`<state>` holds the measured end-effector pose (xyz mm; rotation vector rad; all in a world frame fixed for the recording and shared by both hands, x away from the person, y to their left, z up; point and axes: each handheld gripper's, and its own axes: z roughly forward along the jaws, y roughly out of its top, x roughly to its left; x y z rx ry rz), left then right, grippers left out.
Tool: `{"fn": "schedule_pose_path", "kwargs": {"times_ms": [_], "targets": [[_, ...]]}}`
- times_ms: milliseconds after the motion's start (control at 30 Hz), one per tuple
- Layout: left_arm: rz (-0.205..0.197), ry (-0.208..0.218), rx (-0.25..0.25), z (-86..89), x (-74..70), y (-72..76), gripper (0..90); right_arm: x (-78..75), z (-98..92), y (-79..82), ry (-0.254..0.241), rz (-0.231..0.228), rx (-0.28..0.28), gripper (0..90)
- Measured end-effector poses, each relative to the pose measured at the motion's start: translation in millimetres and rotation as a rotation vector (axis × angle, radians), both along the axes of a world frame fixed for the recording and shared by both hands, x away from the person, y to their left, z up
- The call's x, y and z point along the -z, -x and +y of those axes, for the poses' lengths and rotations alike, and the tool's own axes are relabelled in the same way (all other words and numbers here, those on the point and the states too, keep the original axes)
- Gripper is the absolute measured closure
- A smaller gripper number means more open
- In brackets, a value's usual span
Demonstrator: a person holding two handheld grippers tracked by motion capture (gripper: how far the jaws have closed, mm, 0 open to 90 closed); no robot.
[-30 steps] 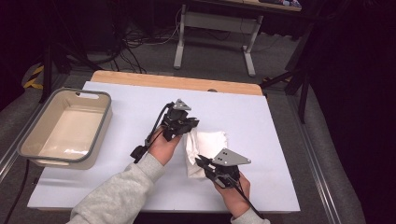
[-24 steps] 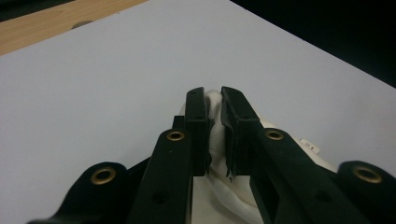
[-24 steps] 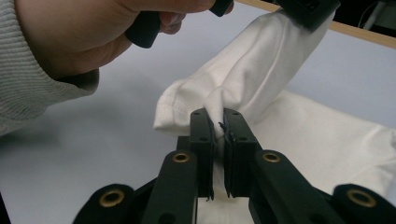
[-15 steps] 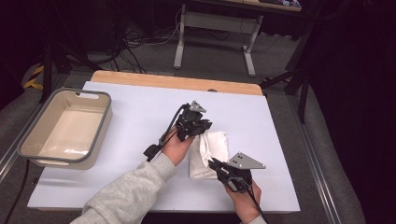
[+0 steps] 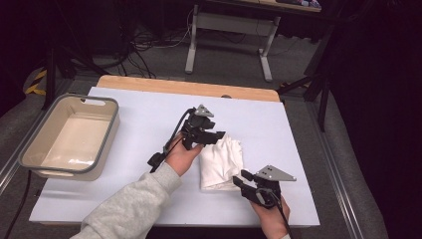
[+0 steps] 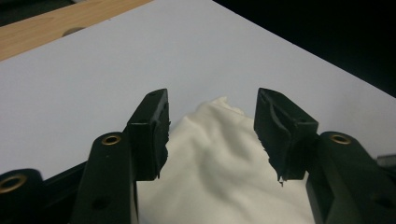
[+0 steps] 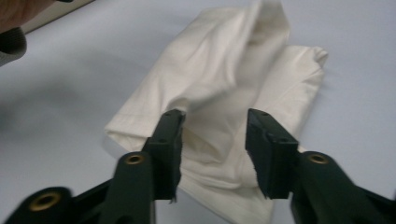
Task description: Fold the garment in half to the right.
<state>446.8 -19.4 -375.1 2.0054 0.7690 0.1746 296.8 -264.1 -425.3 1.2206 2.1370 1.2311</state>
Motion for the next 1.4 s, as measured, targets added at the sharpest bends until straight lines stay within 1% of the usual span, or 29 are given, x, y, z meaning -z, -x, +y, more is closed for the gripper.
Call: {"fn": "schedule_pose_path", "kwargs": {"times_ms": [33,133,200,233,300,367,433,533,600,667,733,833,867,900,967,1033,1100,1133,1167,1200,1233,1267,1333,1400], "targets": [[0.002,-0.001,0.000,3.4,0.7,0.5,45.1,-1.6,-3.6,-0.2,-0.015,-0.004,0.001,45.7],[-0.001,-0.025,-0.005,11.8,4.2,3.0,45.1,-8.9,-12.3,-3.6,-0.042,-0.030,-0.004,41.8],[0.005,-0.033,-0.006,16.7,7.0,4.9,45.3,-13.5,-14.7,-7.3,-0.056,-0.042,-0.010,42.0],[0.007,-0.036,-0.005,19.4,8.2,5.7,45.9,-16.0,-14.6,-9.8,-0.055,-0.046,-0.013,42.6],[0.008,-0.044,-0.002,24.3,10.1,7.1,47.2,-19.5,-12.9,-17.0,-0.032,-0.046,-0.012,44.2],[0.011,-0.046,0.001,30.0,11.2,8.2,48.1,-19.9,-11.0,-27.0,-0.017,-0.028,-0.015,45.7],[0.015,-0.040,0.008,35.9,12.1,9.3,50.2,-17.6,-8.1,-37.1,0.006,-0.010,-0.022,49.3],[0.028,-0.035,0.010,45.6,12.1,9.9,52.5,-9.4,-2.2,-52.0,0.049,0.024,-0.054,51.8],[0.037,-0.026,0.011,52.9,11.7,10.3,55.0,-3.9,1.6,-60.3,0.067,0.044,-0.067,52.9],[0.045,-0.014,0.009,59.2,12.0,11.6,57.4,1.2,5.1,-68.9,0.076,0.065,-0.079,53.2],[0.045,-0.016,0.010,64.3,13.0,12.7,58.1,4.9,7.1,-75.0,0.081,0.078,-0.084,52.7],[0.052,-0.028,0.003,70.0,15.8,15.1,58.9,12.8,9.3,-84.7,0.102,0.103,-0.083,51.8],[0.049,-0.032,0.006,71.5,16.4,15.0,59.1,15.8,10.0,-88.2,0.098,0.121,-0.085,51.0],[0.057,-0.032,0.002,72.8,17.1,15.8,59.2,17.3,10.4,-90.0,0.098,0.127,-0.084,50.8],[0.058,-0.038,0.007,75.5,19.0,17.2,59.4,20.0,11.4,-94.0,0.108,0.136,-0.084,50.4],[0.058,-0.046,0.014,76.0,20.7,18.8,59.4,22.1,12.5,-97.6,0.106,0.142,-0.098,51.8],[0.058,-0.057,0.017,76.0,22.9,20.7,59.4,24.4,14.8,-100.5,0.115,0.145,-0.112,55.8],[0.064,-0.054,0.019,76.0,24.5,21.6,59.4,25.5,15.8,-101.7,0.114,0.150,-0.120,59.0],[0.064,-0.056,0.020,76.2,25.2,22.1,59.4,26.0,16.9,-102.4,0.107,0.155,-0.130,65.8],[0.067,-0.057,0.025,76.8,26.4,22.7,59.5,25.7,17.3,-102.4,0.107,0.154,-0.137,69.9],[0.070,-0.055,0.025,76.8,26.9,23.2,59.5,24.1,18.8,-101.4,0.113,0.151,-0.142,78.2],[0.076,-0.052,0.024,76.5,27.5,23.8,59.5,22.7,19.6,-100.2,0.118,0.148,-0.138,82.9],[0.070,-0.062,0.038,76.2,27.7,24.3,59.5,18.9,20.3,-97.7,0.133,0.133,-0.143,85.0],[0.066,-0.068,0.042,75.5,27.3,25.5,59.4,14.5,19.6,-95.5,0.131,0.123,-0.146,85.4]]}}
